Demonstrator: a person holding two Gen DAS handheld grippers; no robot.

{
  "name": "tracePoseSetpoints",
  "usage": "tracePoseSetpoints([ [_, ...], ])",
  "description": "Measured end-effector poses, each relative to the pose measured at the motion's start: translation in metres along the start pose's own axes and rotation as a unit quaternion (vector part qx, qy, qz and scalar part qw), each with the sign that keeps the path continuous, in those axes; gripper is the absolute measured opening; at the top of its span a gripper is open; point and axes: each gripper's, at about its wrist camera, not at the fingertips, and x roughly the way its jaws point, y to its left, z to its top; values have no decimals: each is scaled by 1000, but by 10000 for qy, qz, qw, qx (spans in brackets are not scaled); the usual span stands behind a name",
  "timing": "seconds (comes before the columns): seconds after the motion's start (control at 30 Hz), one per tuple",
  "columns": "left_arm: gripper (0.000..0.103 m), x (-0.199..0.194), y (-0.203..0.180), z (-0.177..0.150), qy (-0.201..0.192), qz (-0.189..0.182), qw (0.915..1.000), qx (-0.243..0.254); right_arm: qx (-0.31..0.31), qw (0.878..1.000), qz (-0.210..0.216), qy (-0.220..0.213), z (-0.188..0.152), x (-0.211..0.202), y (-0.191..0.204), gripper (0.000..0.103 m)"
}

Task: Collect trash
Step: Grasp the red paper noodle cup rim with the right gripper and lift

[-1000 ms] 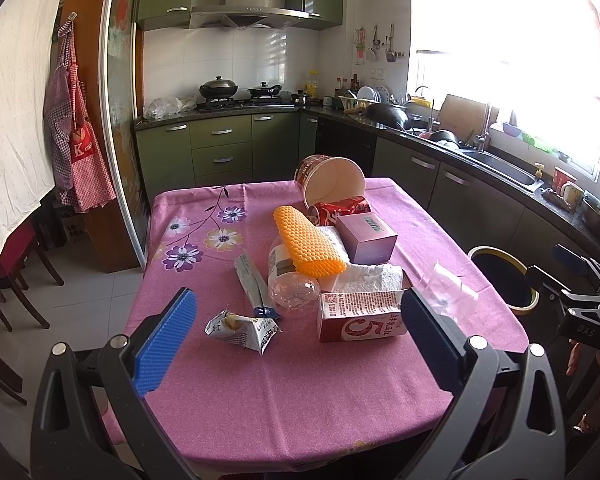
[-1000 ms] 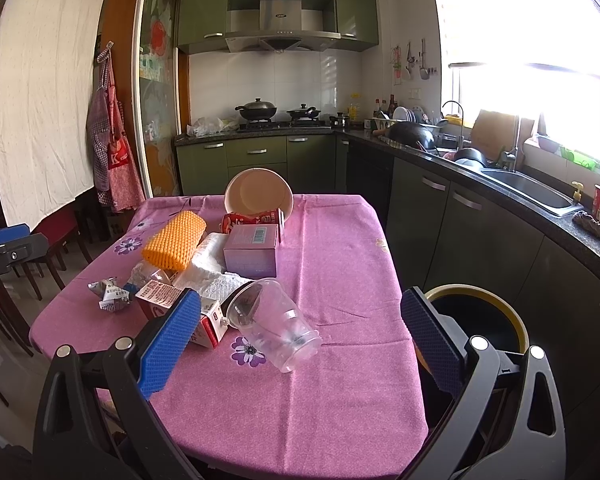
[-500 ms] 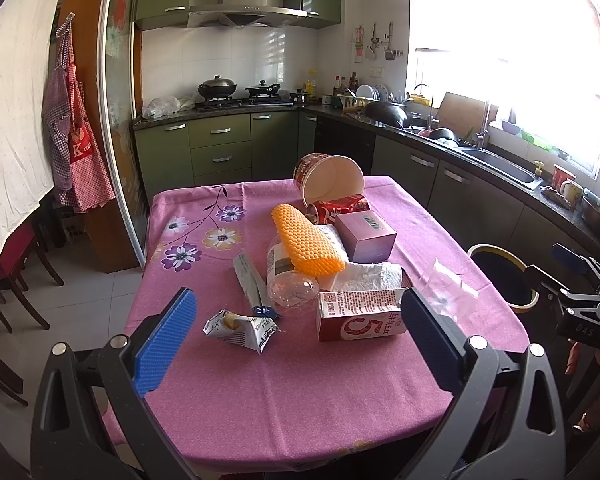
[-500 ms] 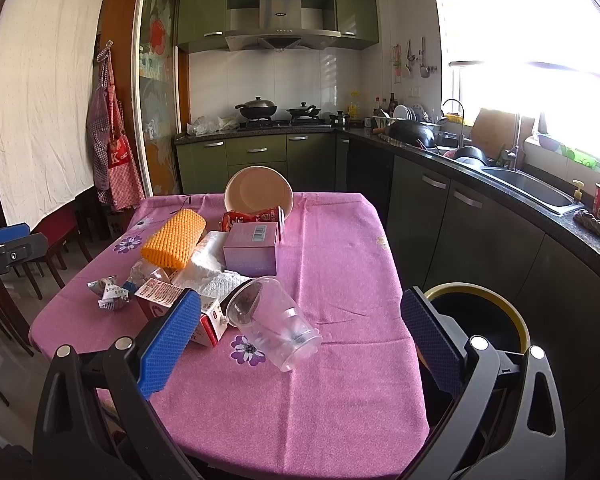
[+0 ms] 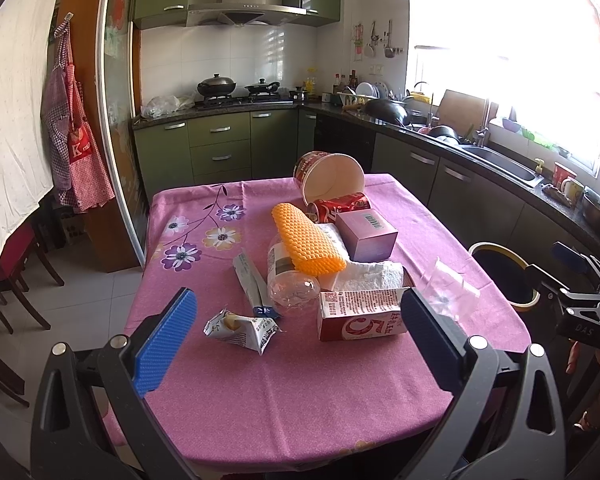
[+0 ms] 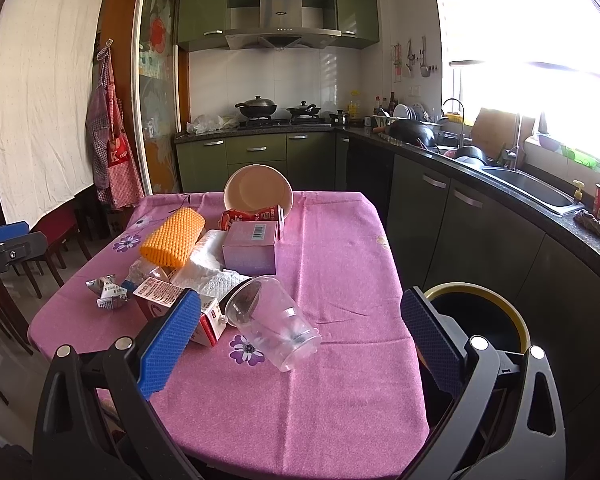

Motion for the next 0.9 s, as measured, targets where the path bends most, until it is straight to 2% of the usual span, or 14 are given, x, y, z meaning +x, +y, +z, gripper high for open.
tracePoseSetpoints([
  [0.1,97,10,8,10,11,48,10000,-12,-109,9999,46,-29,11,5,0,99],
  [0.3,97,48,31,49,-98,347,9993,-39,-273,9969,729,-84,60,42,-6,99],
  [0.4,97,75,44,71,-111,382,9991,-125,-323,9930,1131,-56,84,73,-8,99],
  [0.5,97,109,54,88,-35,374,9991,-180,-414,9927,1108,237,108,119,-7,99],
  [0.6,97,147,61,100,56,449,9989,-158,-673,9914,1070,352,125,166,-6,98],
  [0.73,97,194,75,112,148,539,9982,-206,-779,9881,1116,718,139,239,-5,73],
  [0.87,97,220,86,115,179,414,9984,-334,-838,9828,1163,1168,143,313,2,56],
  [0.9,97,225,86,116,178,424,9984,-332,-886,9826,1096,1207,144,329,5,48],
])
